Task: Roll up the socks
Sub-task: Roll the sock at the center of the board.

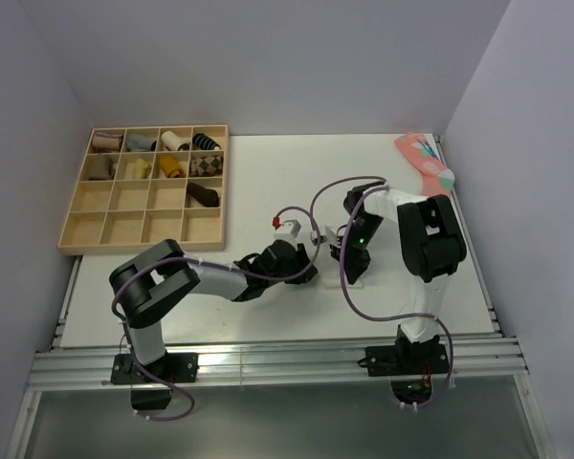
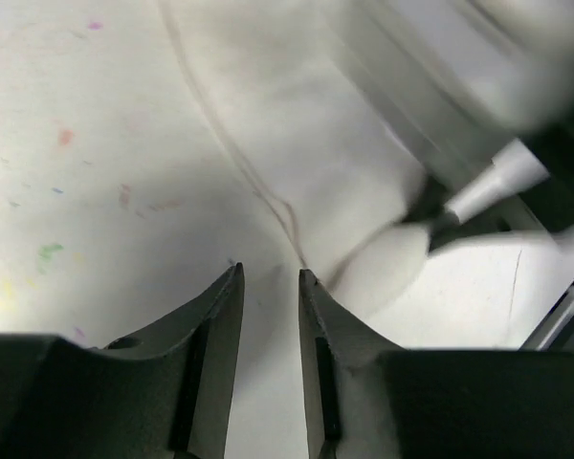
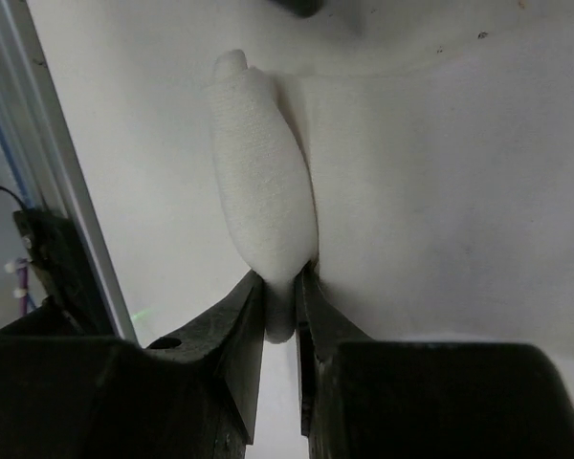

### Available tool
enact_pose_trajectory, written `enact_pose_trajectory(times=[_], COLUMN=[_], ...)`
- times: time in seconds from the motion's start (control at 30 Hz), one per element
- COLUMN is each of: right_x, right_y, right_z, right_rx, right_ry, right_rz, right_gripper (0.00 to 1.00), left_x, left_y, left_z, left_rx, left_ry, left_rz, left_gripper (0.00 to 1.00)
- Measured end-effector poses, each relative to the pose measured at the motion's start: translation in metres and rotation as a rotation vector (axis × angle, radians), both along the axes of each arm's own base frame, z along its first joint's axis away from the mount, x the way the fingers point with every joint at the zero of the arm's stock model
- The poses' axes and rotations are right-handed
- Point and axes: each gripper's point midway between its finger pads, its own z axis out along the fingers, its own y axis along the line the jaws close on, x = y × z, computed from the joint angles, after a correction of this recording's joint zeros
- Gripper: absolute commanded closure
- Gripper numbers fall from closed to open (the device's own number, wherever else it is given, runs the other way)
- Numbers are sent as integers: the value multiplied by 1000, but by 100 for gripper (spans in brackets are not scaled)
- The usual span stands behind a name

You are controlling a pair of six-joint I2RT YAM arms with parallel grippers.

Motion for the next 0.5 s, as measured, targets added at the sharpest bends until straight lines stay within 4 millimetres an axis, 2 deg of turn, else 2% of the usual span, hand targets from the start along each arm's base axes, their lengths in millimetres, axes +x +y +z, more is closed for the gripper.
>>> enact_pose_trajectory(times=[0.23, 0.5], right_x=[2, 13], right_y=[-1, 1], right_z=[2, 2], right_rx=[-21, -30], right_ry=[118, 171], right_rz=[-26, -51], right_gripper=[79, 79], left_x=[-29, -27], left_y=[-3, -13], left_z=[17, 46], left_rx=[34, 4], left_ry=[-297, -502], left_rz=[-100, -163], left_gripper=[61, 56])
